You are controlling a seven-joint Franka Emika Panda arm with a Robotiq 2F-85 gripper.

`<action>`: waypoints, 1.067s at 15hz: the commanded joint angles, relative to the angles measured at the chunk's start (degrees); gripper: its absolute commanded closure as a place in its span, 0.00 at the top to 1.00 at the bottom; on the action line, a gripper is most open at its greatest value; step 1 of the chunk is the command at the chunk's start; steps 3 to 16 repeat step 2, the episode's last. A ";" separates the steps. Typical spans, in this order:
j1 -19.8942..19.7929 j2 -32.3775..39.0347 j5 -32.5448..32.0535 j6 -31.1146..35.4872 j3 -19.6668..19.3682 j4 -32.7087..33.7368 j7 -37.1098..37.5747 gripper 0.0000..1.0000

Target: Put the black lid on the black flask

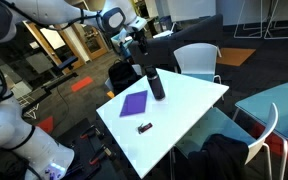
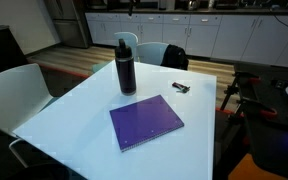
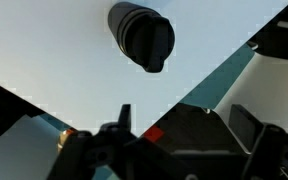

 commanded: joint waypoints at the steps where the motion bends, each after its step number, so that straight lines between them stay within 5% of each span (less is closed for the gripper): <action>1: -0.71 -3.52 1.66 0.65 0.60 -3.80 -2.65 1.00; 16: -0.80 -3.82 1.83 0.90 0.69 -4.20 -3.05 1.00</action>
